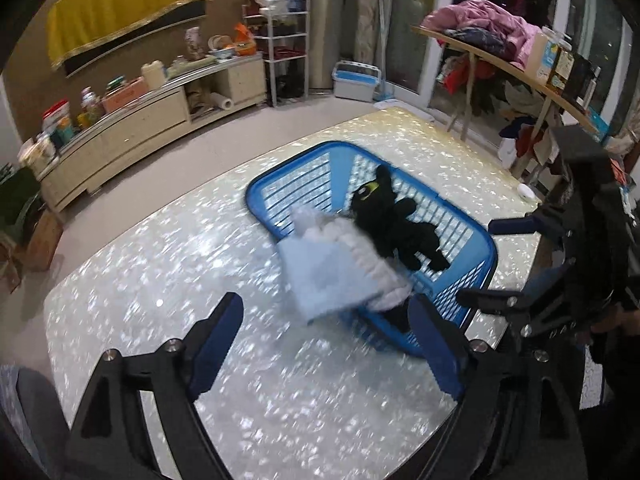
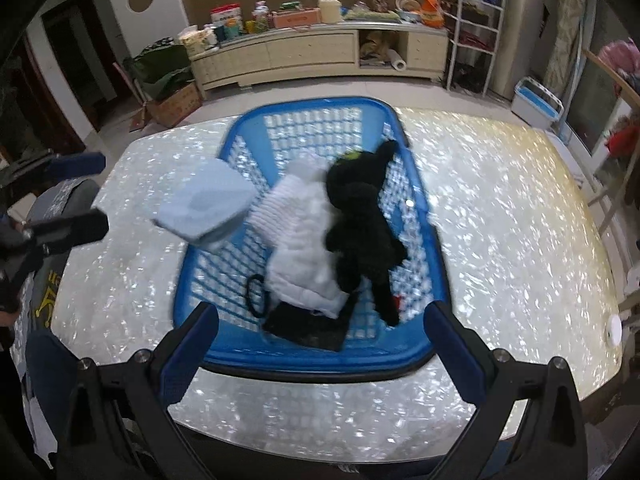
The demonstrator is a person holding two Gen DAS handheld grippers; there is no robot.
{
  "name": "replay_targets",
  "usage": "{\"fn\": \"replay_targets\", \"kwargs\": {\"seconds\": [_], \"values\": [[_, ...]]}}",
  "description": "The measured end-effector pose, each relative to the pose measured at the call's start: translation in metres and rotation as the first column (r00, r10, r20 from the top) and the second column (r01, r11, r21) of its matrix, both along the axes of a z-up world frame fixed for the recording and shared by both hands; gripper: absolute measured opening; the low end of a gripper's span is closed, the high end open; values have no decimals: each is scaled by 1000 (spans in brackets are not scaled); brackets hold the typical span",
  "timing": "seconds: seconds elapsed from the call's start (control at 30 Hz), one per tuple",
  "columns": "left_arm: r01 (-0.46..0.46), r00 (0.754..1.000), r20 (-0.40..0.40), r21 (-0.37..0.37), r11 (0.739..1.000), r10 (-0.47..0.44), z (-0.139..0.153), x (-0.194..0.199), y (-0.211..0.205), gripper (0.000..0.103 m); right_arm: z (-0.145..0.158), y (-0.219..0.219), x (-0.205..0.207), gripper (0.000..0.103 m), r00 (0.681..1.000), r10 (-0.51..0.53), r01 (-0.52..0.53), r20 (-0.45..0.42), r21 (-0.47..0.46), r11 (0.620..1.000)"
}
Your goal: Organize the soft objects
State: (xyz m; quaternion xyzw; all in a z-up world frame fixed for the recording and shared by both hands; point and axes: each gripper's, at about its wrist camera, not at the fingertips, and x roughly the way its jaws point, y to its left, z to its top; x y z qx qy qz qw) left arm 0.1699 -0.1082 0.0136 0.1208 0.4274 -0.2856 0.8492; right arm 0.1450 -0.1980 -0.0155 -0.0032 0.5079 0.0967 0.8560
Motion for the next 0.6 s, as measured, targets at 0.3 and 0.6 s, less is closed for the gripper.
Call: {"fn": "replay_targets", "kwargs": {"seconds": [0.3, 0.6], "values": [[-142, 990, 2, 8, 990, 142, -11, -27, 64, 86, 13, 59, -2, 103, 994, 101, -101, 45, -10, 995], [-284, 959, -4, 7, 959, 284, -27, -43, 124, 103, 13, 123, 6, 103, 973, 226, -227, 47, -2, 974]]}}
